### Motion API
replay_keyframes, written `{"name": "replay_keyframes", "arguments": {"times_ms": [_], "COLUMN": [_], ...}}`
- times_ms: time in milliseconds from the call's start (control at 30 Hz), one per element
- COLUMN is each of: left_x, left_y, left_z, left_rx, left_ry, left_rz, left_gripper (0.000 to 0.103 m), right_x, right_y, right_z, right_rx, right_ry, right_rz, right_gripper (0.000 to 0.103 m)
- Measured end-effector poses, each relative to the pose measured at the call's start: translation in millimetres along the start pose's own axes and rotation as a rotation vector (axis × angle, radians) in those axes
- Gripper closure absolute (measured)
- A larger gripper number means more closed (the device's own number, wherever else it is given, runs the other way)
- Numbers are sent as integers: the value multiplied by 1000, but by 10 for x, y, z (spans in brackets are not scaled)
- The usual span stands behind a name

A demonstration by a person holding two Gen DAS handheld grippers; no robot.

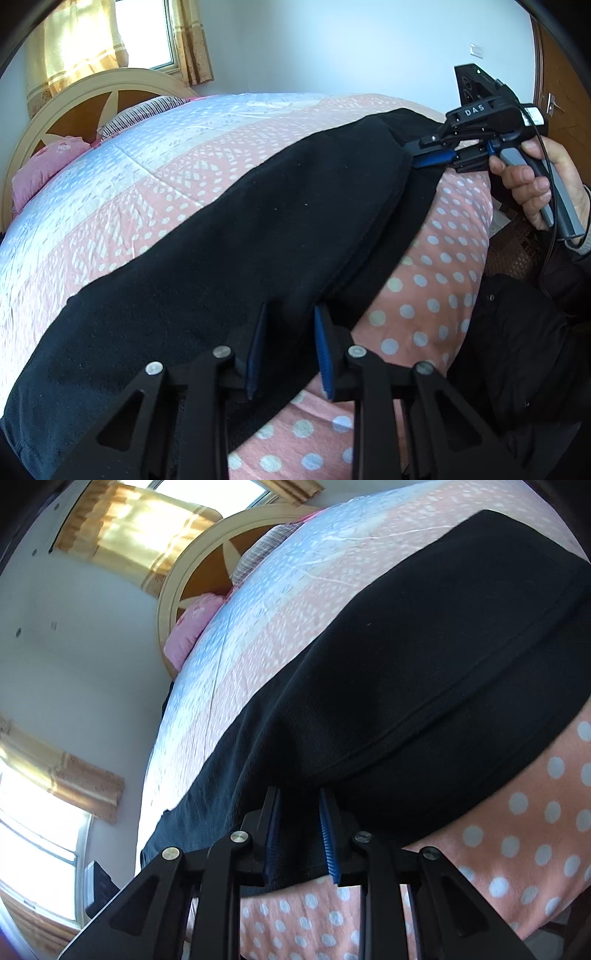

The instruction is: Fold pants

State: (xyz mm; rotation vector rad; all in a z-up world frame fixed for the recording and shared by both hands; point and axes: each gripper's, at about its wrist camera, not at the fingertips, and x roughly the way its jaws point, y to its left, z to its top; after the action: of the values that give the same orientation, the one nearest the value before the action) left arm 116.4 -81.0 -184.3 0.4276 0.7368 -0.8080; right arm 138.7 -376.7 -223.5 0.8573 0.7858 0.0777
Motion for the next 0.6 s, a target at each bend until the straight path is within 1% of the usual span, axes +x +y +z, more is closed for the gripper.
{"name": "replay_keyframes", "arguments": {"times_ms": [67,100,167,267,300,333,367,433,500,600], "left_x": [5,9,13,26,29,29,28,17,-11,-117], "left_y": [0,1,13,19,25,35,41,53,85,125], "left_z": [-2,1,6,7,9,12,16,23,34,53], "left_rx": [-7,-7,-4,1,-2,-6,-7,-12,-30,-41], "left_ry": [0,2,3,5,4,3,3,0,-7,-36], "left_rz": [2,2,0,-8,-12,-14,-14,-16,-29,-33], "left_gripper": [72,72,72,75,75,77,79,91,97,98], "right_x": [-12,-5,18,39,34,8,-26,-119,-277,-473], "right_y": [-31,-38,-28,-53,-29,-16,-14,60,186,313], "right_z": [6,10,18,44,47,44,46,49,42,8], "right_rx": [18,21,12,22,13,6,0,-32,-83,-143], "right_ry": [-5,-2,-8,-15,-20,-28,-38,-63,-99,-128], "right_rz": [9,15,16,43,40,36,38,41,43,40], "right_gripper": [79,77,76,76,82,99,100,100,100,101]}}
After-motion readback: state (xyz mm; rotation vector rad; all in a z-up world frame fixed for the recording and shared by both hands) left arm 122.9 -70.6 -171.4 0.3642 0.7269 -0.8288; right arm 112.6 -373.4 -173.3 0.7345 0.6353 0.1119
